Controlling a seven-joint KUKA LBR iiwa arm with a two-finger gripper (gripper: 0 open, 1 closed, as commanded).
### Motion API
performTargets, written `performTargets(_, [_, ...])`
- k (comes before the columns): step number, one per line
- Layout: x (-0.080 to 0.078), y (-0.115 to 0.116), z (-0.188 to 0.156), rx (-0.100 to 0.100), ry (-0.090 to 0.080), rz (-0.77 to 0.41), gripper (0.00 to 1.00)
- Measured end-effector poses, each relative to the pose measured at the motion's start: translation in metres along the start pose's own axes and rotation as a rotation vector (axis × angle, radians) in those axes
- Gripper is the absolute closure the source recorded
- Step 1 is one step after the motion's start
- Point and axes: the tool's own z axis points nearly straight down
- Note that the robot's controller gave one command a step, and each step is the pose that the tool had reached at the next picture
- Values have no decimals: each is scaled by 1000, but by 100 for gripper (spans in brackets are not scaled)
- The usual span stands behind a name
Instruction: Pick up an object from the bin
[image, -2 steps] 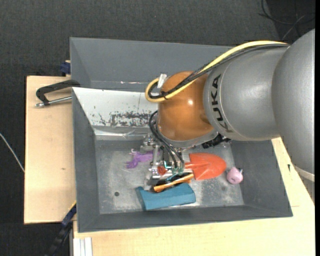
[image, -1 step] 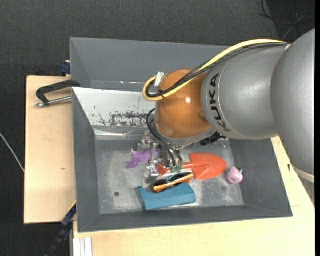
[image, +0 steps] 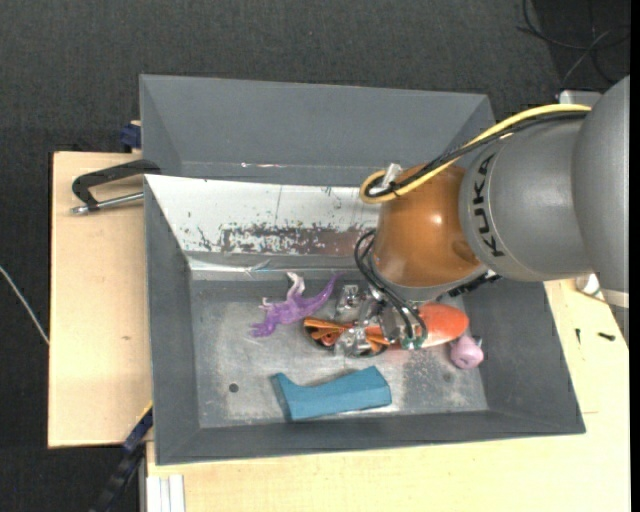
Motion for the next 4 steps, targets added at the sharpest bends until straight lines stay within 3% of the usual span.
performTargets(1, [0,0,0,0,0,0,100])
performTargets(2, [9,-2,-50,2,4,-17,100])
performTargets(3, [-13,-4,-89,3,-5,-3,100])
performTargets(4, [7,-2,-115,3,4,-14,100])
